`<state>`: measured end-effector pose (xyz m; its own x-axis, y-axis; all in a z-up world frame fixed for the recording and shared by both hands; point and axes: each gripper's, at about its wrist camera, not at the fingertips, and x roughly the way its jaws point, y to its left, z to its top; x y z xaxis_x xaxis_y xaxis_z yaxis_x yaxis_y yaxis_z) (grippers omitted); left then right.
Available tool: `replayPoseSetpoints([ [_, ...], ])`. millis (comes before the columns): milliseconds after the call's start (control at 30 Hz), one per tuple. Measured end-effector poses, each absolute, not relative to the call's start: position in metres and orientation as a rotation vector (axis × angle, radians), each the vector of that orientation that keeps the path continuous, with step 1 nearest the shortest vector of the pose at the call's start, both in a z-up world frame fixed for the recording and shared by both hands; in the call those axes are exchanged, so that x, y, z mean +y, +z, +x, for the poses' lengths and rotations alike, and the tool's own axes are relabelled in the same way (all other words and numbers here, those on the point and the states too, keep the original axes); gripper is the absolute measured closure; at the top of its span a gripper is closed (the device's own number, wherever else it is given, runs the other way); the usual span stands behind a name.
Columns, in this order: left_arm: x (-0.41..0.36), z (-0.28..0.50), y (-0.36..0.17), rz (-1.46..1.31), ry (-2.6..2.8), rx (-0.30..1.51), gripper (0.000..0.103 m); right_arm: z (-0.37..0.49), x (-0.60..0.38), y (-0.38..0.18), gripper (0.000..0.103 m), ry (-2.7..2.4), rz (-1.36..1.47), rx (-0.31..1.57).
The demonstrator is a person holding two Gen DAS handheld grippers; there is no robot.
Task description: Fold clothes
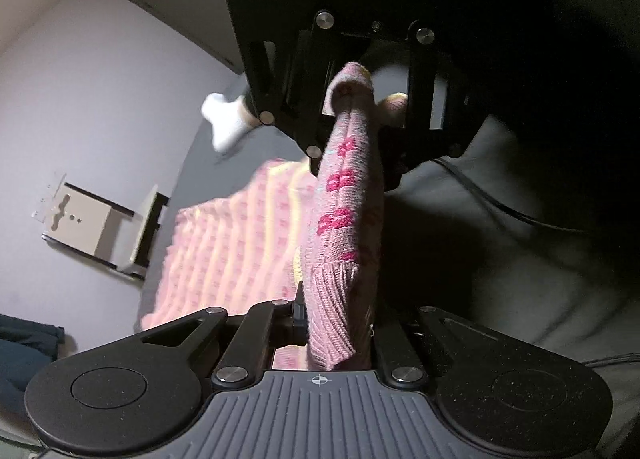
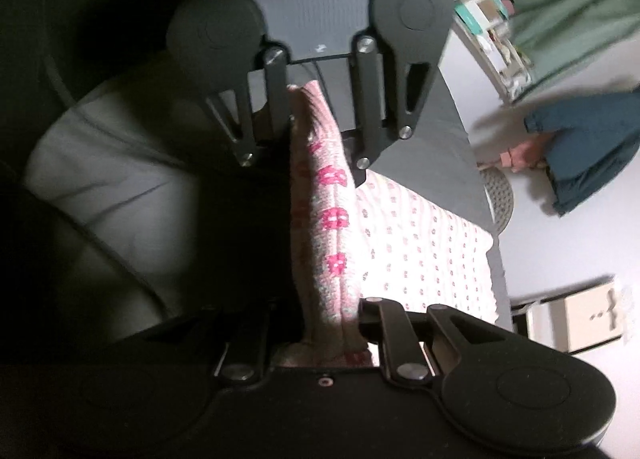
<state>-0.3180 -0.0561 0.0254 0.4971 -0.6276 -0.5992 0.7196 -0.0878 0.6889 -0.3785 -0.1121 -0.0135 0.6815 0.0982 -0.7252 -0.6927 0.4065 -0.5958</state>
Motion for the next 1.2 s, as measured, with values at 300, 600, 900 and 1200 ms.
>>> replayPoseSetpoints([
  [300,-0.11,-0.225,0.074,1.2,-1.086,0.114,0.094,-0.249,-0.182,0.063,0.086,0.655,-0.622,0.856],
  [600,-0.168,-0.123,0.072,1.254,-1.076,0.222,0.094,-0.15,-0.231,0.06,0.085,0.639,-0.54,0.976],
  [900,-0.202,-0.055,0.032,1.187,-1.072,0.386,0.094,-0.071,-0.286,0.018,0.083,0.557,-0.408,1.03],
  [1200,-0.19,-0.015,0.002,0.928,-1.063,0.586,0.084,-0.034,-0.332,-0.027,0.074,0.511,-0.124,1.066],
])
